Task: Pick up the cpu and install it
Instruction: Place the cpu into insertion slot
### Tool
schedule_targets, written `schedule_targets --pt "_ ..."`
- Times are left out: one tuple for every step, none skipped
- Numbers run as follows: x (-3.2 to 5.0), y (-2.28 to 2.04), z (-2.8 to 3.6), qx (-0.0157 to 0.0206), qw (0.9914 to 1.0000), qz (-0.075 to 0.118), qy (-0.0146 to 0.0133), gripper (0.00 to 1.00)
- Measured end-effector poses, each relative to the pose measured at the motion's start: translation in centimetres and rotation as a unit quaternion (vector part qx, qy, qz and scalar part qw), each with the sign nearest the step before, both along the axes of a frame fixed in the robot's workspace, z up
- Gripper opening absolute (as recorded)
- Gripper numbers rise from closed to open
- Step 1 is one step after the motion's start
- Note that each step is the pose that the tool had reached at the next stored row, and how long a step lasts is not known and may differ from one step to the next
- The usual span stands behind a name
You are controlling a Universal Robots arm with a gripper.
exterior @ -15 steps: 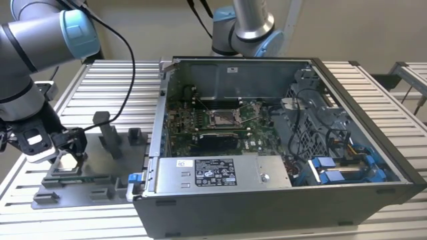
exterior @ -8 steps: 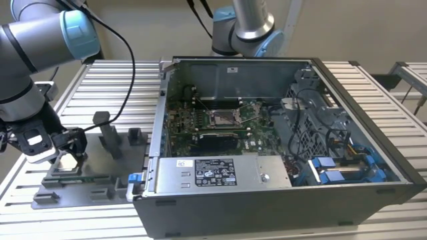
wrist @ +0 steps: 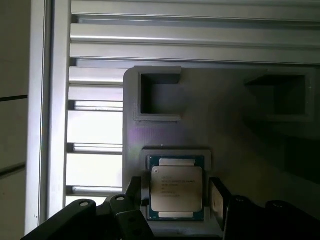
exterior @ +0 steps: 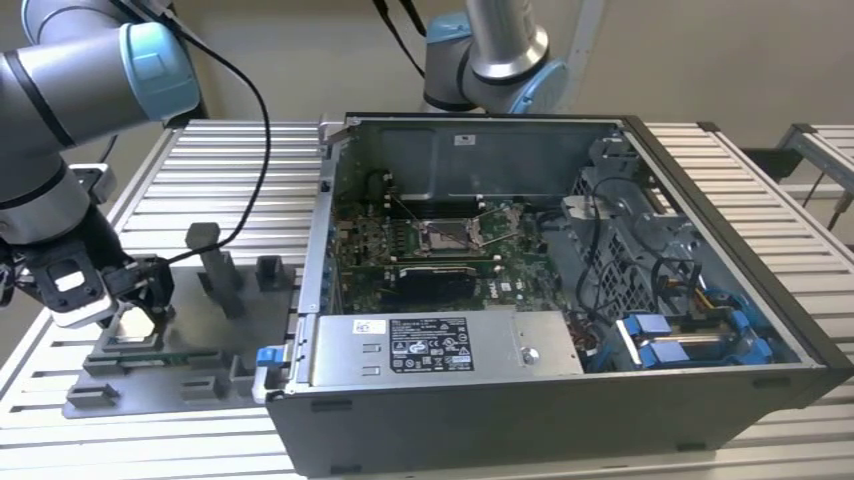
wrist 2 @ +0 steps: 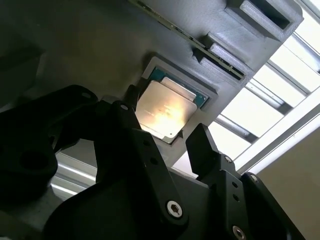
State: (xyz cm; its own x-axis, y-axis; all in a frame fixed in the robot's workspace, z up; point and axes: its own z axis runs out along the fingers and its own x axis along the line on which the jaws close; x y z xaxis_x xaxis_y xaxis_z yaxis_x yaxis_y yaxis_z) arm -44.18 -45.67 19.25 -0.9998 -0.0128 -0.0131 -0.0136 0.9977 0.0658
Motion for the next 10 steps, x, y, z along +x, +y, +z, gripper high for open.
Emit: schedule_targets --pt "0.0 0.0 -0.02 0.0 1.0 0.0 0.0 1.0" --pt "0.0 0.0 -0.04 -0.0001 1.0 0.0 0.0001 1.0" --pt "0.0 0.0 -0.06 0.0 1.0 0.0 0.0001 1.0" --pt "0.0 0.0 -0.08 0.0 1.0 -0.001 0.0001 1.0" --pt "0.0 0.0 -0.1 0.0 1.0 -0.001 0.0001 1.0" --pt "0.0 0.0 -0.11 0.0 1.0 -0.001 0.0001 1.0" --pt "0.0 0.0 -0.13 0.0 1.0 -0.001 0.0001 1.0" --pt "0.0 0.0 -0.15 0.0 1.0 -0.001 0.0001 1.0" --pt "0.02 0.0 -0.17 0.0 1.0 -0.001 0.0001 1.0" --pt "0.02 0.0 -0.19 0.0 1.0 -0.001 0.0001 1.0"
